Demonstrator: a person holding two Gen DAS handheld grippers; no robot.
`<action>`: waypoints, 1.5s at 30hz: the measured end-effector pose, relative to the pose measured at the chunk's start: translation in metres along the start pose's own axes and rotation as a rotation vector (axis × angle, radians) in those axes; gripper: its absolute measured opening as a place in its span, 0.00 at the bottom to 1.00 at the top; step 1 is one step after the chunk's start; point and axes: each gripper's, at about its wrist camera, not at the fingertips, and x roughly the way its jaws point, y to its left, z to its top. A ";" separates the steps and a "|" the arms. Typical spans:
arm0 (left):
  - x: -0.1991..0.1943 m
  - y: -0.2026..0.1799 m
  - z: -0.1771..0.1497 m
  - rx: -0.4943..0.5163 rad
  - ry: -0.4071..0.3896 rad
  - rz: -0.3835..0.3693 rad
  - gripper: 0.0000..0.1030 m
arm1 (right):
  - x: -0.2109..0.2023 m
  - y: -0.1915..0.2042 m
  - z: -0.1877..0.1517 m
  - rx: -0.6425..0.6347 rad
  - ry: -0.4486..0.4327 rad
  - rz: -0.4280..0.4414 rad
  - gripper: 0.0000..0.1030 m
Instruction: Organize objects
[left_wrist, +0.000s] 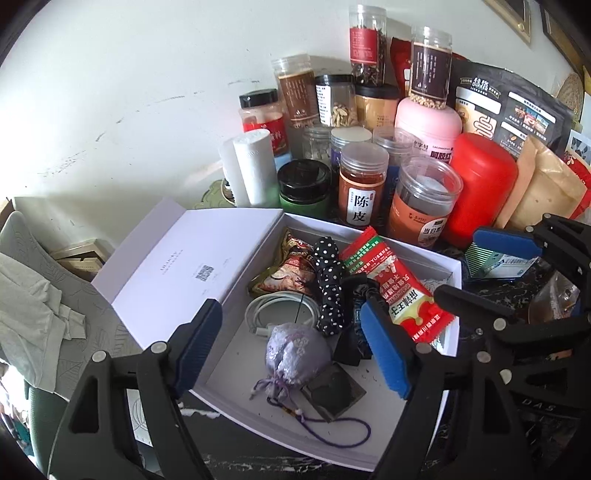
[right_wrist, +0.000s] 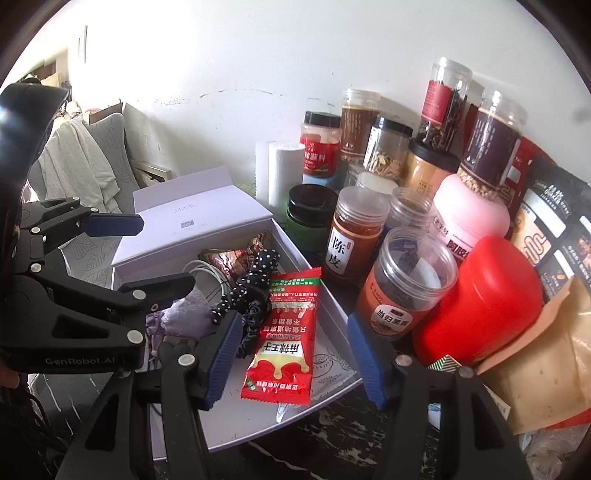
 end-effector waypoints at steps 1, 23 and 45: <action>-0.006 0.001 -0.001 -0.003 -0.005 0.005 0.76 | -0.004 0.001 0.000 -0.002 -0.004 -0.002 0.58; -0.148 0.000 -0.041 -0.083 -0.121 0.113 0.77 | -0.119 0.034 -0.012 -0.043 -0.139 -0.009 0.59; -0.243 -0.043 -0.135 -0.135 -0.152 0.165 0.77 | -0.207 0.055 -0.086 -0.050 -0.205 -0.007 0.59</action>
